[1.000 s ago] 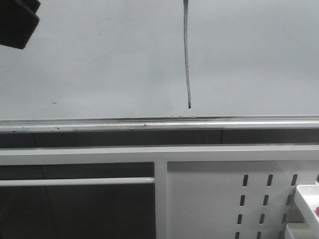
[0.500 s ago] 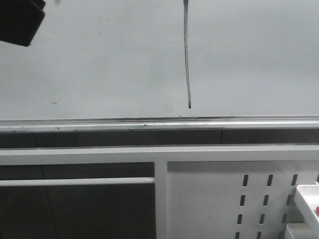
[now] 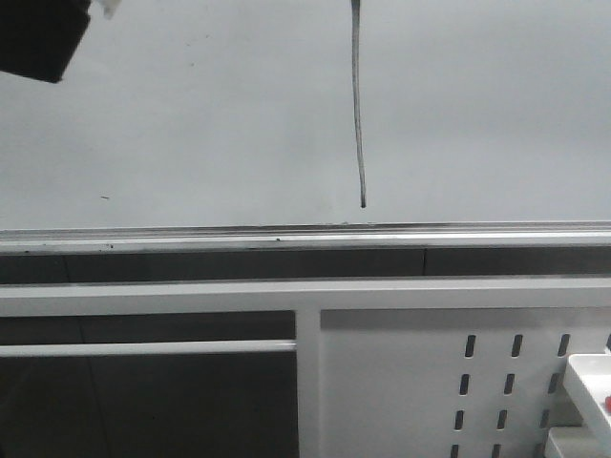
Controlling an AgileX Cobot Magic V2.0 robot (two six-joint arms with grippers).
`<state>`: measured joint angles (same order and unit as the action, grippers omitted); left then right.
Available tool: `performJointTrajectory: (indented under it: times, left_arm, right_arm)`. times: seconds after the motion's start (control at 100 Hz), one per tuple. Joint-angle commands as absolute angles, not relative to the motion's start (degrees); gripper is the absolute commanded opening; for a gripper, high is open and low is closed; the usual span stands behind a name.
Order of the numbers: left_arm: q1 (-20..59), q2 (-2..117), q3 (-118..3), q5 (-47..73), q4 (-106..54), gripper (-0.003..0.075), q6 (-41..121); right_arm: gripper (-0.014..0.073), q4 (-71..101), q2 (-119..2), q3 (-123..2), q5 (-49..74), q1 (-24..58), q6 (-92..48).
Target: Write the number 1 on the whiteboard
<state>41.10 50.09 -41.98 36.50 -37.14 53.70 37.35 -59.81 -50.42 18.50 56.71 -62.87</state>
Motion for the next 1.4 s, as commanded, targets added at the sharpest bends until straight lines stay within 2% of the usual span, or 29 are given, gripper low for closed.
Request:
performJointTrajectory:
  times: [0.0, 0.12, 0.31, 0.46, 0.55, 0.71, 0.8, 0.88, 0.95, 1.0, 1.14, 1.17, 1.39]
  left_arm:
    - [41.3, 49.8, -44.2, 32.3, -40.3, 0.0216, 53.6]
    - [41.3, 49.8, -44.2, 32.3, -40.3, 0.0149, 53.6]
    - [41.3, 49.8, -44.2, 32.3, -40.3, -0.0019, 53.6]
    - [41.3, 49.8, -44.2, 32.3, -40.3, -0.0020, 53.6]
    - [41.3, 49.8, -44.2, 32.2, -41.0, -0.0020, 53.6]
    - [41.3, 49.9, -43.3, 26.4, -49.1, -0.0020, 53.6]
    - [41.3, 49.9, -41.8, 19.6, -56.9, -0.0020, 53.6]
    - [41.3, 50.3, -40.7, 14.0, -59.3, -0.0020, 53.6]
    - [41.3, 51.5, -40.6, 11.7, -59.2, -0.0020, 53.8]
    - [41.3, 53.1, -40.6, 10.2, -59.6, -0.0020, 54.1]
    - [44.7, 59.0, -40.6, 0.0, -63.8, -0.0020, 54.1]
    - [46.2, 60.4, -40.7, -2.3, -63.9, -0.0020, 54.1]
    - [61.3, 70.4, -40.7, -29.5, -63.4, -0.0020, 51.4]
  right_arm:
    - [-0.0071, 38.2, -59.4, -52.2, 19.1, 57.0, -63.4]
    - [-0.0071, 38.2, -59.4, -52.2, 20.5, 57.0, -63.4]
    - [-0.0071, 38.2, -59.4, -52.2, 21.5, 57.0, -63.4]
    - [-0.0054, 38.2, -59.4, -52.2, 21.5, 57.0, -63.4]
    - [0.0066, 38.2, -59.4, -52.2, 20.8, 57.0, -63.4]
    - [0.0429, 38.2, -57.8, -52.2, 17.6, 56.9, -63.4]
    - [0.0498, 38.2, -55.0, -52.2, 17.5, 56.7, -63.2]
    - [0.0470, 38.2, -51.9, -52.0, 17.5, 55.7, -61.3]
    - [0.0391, 38.2, -48.9, -51.9, 18.0, 54.0, -59.7]
    - [0.0304, 38.2, -46.7, -51.7, 19.2, 52.5, -59.4]
    - [-0.0032, 38.1, -40.1, -48.8, 19.8, 47.9, -59.4]
    - [-0.0077, 37.8, -38.4, -47.9, 19.8, 46.8, -59.4]
    - [-0.0059, 37.8, -28.8, -40.5, 19.8, 41.6, -58.4]
